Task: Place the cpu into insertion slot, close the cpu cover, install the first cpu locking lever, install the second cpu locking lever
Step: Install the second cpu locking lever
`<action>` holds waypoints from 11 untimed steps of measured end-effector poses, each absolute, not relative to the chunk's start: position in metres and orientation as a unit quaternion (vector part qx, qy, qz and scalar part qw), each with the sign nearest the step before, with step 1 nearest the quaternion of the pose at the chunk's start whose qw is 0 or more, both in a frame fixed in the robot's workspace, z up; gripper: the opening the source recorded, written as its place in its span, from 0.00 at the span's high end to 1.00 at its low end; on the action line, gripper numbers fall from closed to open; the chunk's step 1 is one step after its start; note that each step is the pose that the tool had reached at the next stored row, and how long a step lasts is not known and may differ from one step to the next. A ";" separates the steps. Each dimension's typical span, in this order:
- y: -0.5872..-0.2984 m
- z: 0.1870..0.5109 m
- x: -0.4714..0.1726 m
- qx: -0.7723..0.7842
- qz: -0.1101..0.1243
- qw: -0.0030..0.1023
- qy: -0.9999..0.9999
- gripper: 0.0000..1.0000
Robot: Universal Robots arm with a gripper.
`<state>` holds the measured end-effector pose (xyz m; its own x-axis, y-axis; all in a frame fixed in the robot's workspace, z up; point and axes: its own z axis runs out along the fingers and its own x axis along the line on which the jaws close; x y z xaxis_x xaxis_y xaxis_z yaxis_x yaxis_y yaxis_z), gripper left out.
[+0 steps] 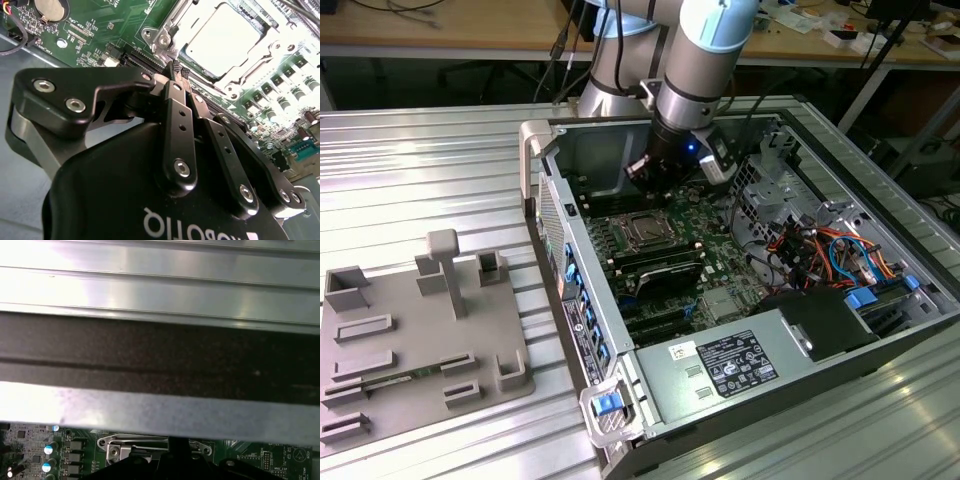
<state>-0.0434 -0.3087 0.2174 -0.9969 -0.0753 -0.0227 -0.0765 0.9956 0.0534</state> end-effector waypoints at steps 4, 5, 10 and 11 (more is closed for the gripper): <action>-0.311 0.217 -0.043 -0.038 0.027 0.010 0.999 0.89; -0.311 0.217 -0.043 -0.038 0.027 0.010 0.999 0.89; -0.313 0.217 -0.043 -0.038 0.027 0.010 0.999 0.89; -0.313 0.217 -0.043 -0.038 0.027 0.010 0.999 0.89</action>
<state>-0.0434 -0.3125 0.2174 -0.9969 -0.0753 -0.0227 -0.0764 0.9956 0.0534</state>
